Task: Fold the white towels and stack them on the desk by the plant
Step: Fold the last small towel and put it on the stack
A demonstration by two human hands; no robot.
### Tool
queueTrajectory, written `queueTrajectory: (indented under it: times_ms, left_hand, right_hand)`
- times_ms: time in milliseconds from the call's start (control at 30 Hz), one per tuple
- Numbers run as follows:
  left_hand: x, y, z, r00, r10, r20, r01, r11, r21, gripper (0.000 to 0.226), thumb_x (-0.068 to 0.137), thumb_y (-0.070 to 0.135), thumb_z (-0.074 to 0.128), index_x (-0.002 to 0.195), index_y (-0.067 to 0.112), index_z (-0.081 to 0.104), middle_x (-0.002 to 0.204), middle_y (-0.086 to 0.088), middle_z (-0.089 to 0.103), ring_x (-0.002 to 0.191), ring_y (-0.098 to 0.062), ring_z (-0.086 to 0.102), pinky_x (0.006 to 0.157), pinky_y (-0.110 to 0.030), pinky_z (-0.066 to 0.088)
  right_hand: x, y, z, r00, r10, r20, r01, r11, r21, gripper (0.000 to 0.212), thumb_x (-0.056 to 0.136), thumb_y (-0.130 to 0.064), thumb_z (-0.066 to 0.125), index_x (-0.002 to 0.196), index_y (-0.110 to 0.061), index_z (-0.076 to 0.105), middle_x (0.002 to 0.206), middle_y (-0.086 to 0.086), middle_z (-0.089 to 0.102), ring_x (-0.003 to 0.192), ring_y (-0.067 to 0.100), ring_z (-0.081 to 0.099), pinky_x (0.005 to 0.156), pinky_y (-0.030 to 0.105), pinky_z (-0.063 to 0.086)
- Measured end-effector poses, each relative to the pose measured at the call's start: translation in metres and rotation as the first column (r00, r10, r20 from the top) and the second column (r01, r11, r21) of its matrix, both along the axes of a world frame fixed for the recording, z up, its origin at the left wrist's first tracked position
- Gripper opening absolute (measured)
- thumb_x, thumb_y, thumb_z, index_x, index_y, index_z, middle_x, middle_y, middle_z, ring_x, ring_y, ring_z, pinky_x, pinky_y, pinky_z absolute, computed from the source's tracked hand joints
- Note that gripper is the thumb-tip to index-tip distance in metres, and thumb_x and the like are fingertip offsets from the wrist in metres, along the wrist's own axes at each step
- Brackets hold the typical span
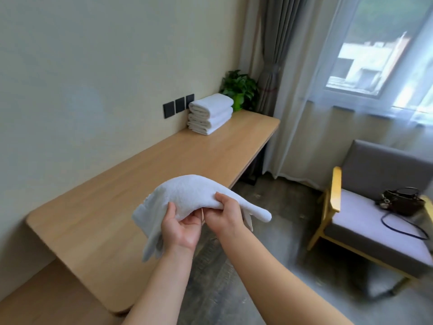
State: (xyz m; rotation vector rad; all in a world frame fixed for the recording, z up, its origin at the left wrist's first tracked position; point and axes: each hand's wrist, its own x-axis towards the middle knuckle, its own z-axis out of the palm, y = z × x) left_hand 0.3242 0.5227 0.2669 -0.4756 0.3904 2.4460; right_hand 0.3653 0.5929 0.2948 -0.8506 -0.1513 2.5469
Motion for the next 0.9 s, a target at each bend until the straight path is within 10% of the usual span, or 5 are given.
queueTrajectory:
  times_ms: [200,600,900]
  left_hand:
    - [0.006,0.08,-0.001,0.997,-0.055,-0.055,0.054,0.998,-0.036,0.034,0.099,0.028,0.045,0.122,0.004,0.055,0.113,-0.017,0.065,0.108,-0.031,0.061,0.088,-0.041,0.05]
    - [-0.068,0.286,-0.022,0.997,-0.073,-0.039,0.072,0.997,-0.015,0.035,0.099,0.027,0.046,0.124,0.004,0.055,0.118,-0.019,0.064,0.111,-0.032,0.061,0.084,-0.042,0.052]
    - [-0.134,0.458,0.012,0.991,-0.049,-0.125,0.048,0.999,-0.013,0.026,0.099,0.024,0.044,0.109,0.006,0.06,0.095,-0.012,0.072,0.082,-0.024,0.07,0.074,-0.036,0.054]
  right_hand:
    - [0.017,0.079,-0.001,0.997,-0.069,-0.044,0.067,0.997,-0.048,0.031,0.09,0.002,0.047,0.121,0.007,0.046,0.107,0.025,0.061,0.09,0.037,0.06,0.069,0.044,0.049]
    - [-0.061,0.281,-0.019,0.995,-0.102,-0.008,0.101,0.993,-0.056,0.037,0.089,0.003,0.048,0.125,0.008,0.044,0.112,0.027,0.06,0.091,0.039,0.061,0.067,0.046,0.049]
    - [-0.133,0.461,0.004,0.995,-0.093,-0.041,0.091,0.995,-0.048,0.044,0.086,0.007,0.05,0.13,0.004,0.045,0.119,0.024,0.06,0.101,0.038,0.062,0.067,0.046,0.052]
